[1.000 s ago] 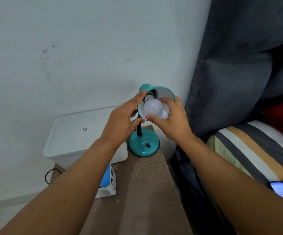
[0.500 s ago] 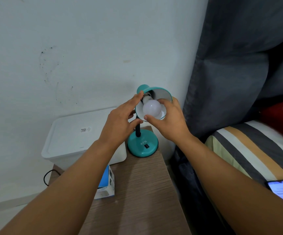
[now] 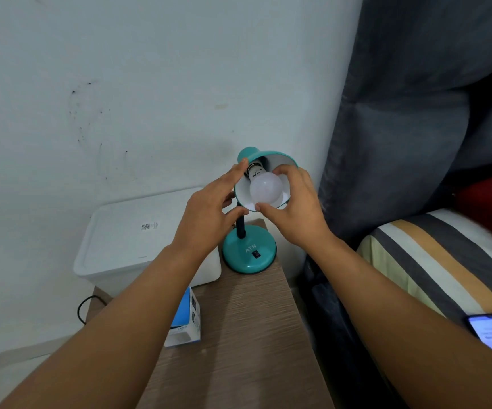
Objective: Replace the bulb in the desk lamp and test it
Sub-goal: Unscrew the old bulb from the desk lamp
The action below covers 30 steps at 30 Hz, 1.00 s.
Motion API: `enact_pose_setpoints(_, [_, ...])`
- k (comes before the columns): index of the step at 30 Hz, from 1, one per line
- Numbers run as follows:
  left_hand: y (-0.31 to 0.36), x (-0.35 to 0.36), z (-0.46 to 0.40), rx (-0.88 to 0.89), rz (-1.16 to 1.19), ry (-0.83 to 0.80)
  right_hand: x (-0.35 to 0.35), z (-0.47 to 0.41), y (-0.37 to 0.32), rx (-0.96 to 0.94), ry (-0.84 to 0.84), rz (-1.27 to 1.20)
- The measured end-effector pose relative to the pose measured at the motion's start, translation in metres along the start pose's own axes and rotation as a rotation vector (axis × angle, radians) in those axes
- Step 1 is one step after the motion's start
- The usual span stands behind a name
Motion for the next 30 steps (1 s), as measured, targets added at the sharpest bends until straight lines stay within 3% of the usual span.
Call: enact_pose_setpoints(30, [0.0030, 0.0000, 0.0006, -0.042, 0.023, -0.005, 0.0005, -0.0004, 0.0048, -0.035, 0.003, -0.034])
Point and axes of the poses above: each hand's wrist, its own z-axis away from the middle knuckle, its own x-axis out of the palm, y = z × x, the point moved 1 cm from there along -z, towards the middle knuckle, and after that the axes turned 12 degrees about -z, right-handed, at the moved point
